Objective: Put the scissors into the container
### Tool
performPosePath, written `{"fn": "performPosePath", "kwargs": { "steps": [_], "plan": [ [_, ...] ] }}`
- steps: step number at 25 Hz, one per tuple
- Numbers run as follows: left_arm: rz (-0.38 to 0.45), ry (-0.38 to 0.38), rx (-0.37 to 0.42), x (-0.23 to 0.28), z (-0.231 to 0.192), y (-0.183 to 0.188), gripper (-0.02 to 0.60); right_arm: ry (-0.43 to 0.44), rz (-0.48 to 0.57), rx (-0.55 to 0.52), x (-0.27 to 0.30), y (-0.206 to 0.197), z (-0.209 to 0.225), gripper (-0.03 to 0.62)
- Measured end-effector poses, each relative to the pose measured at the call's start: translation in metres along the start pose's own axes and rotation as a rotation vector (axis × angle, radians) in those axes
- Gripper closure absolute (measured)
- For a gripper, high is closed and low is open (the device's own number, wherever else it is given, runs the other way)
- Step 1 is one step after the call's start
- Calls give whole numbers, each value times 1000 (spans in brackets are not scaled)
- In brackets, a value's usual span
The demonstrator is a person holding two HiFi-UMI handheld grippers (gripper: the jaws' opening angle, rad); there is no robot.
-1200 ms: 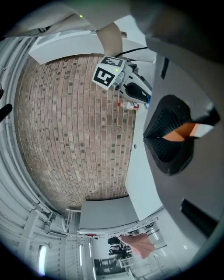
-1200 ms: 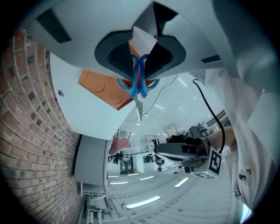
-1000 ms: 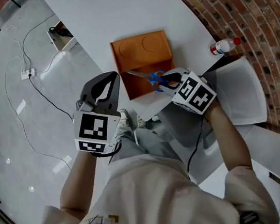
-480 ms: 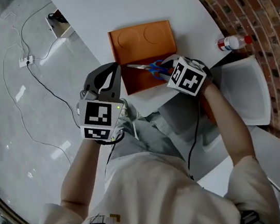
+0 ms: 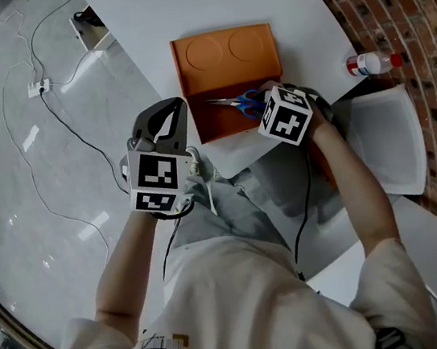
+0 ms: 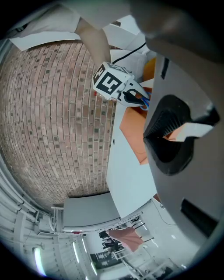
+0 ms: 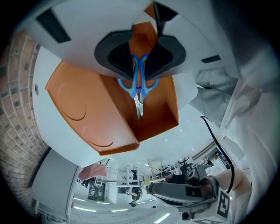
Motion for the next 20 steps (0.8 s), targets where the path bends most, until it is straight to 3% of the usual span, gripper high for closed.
{"fn": "performPosePath", "kwargs": {
  "steps": [9,20],
  "plan": [
    [-33,-14,-23,5,-3,-19,574,35,-44,-15,25,1,-4,514],
    [-54,-34,-25,6,-4,-27,573,16,-76,6,41,2,-1,511]
  ]
}}
Point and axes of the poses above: the fingertips, and each gripper's own axes: x forward along the fingers, z to its right, y out of its top, the point moved 7 cm from there along -x, backward along the fingers, and after that the axes turned 13 degrees about -x, right-handed, at the moved point
